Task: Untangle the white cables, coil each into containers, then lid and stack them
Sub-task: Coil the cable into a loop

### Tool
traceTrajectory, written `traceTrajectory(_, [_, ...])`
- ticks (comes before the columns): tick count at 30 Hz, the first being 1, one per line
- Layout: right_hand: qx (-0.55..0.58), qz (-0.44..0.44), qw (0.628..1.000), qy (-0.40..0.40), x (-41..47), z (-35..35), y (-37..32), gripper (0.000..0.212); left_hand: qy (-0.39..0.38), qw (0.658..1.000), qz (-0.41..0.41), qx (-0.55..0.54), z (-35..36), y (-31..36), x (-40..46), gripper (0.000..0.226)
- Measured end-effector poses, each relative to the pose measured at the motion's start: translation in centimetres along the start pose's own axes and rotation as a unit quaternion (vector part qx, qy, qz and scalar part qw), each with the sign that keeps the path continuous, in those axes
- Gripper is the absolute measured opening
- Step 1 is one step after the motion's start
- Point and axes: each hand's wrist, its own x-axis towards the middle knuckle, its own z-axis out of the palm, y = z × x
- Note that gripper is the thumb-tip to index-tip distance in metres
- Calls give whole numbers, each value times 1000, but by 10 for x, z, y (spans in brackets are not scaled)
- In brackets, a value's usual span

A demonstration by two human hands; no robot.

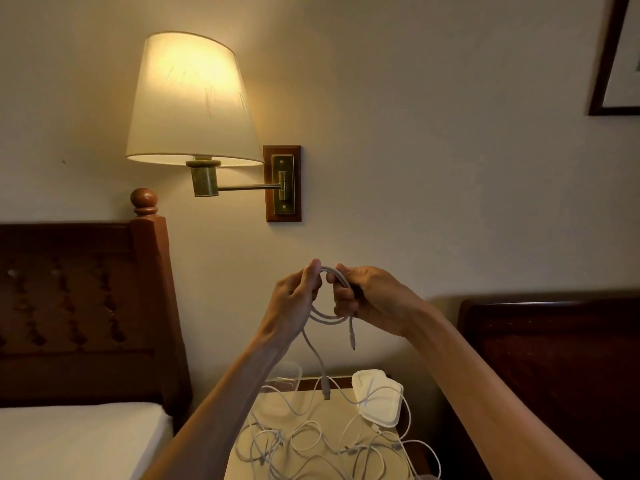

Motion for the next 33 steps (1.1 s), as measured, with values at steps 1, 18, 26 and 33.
traceTrajectory(1, [29,10,999,-20,-1,-1,-2,41,-4,1000,-2,-6,0,-3,1,46])
traceTrajectory(18, [39,41,998,-27,-4,-5,1,37,46,927,283,242,-35,21,27,20])
traceTrajectory(26, [127,20,992,17,-7,-10,-9,39,-1,966,169,197,-36,-23,11,29])
traceTrajectory(33, [164,15,985,53,-13,-22,-8,39,-19,961,149,232,-63,-72,7,26])
